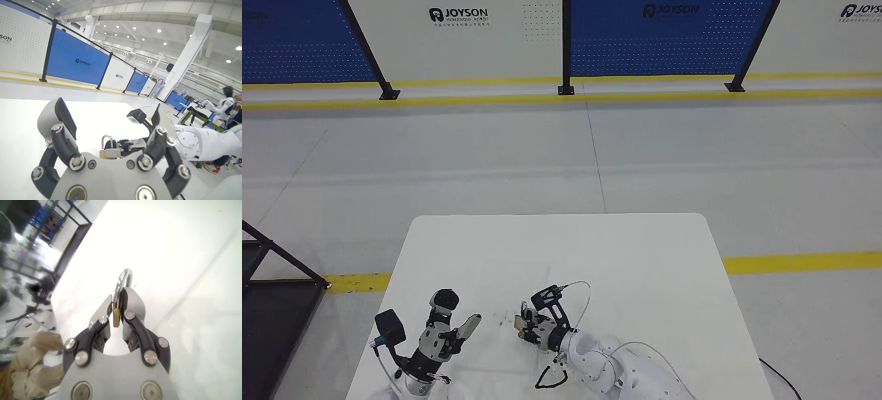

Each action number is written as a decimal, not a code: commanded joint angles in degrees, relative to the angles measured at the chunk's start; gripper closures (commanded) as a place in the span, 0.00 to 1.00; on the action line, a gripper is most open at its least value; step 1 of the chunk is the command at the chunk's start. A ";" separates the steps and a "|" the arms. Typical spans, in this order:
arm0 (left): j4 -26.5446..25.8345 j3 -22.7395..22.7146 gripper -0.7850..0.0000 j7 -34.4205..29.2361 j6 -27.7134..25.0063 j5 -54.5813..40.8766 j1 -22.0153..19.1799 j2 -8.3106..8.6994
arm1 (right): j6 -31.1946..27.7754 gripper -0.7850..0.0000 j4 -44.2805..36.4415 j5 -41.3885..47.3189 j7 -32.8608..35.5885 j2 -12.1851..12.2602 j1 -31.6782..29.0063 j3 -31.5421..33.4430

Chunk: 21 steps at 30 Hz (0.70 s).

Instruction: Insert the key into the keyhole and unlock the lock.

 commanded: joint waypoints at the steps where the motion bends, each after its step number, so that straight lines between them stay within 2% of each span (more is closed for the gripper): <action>1: 0.00 0.00 0.00 0.00 0.00 0.00 0.00 0.00 | -0.11 0.00 0.04 -1.23 -1.08 -0.04 0.01 -0.19; 6: 0.00 0.00 0.00 0.00 0.00 0.00 0.00 0.00 | 0.53 0.00 -3.19 -7.54 -1.91 1.13 -1.74 0.73; 13: 0.00 0.00 0.00 0.00 0.00 0.00 0.00 0.00 | 4.25 0.00 -13.88 -15.51 -0.85 3.91 -6.78 5.70; 17: 0.00 0.00 0.00 0.00 0.00 0.00 0.00 0.00 | 3.68 0.00 -21.60 -20.48 -4.04 5.99 -11.49 10.56; 21: 0.00 0.00 0.00 0.00 0.00 0.00 0.00 0.00 | 1.03 0.00 -30.47 -25.57 -8.42 8.52 -18.79 17.47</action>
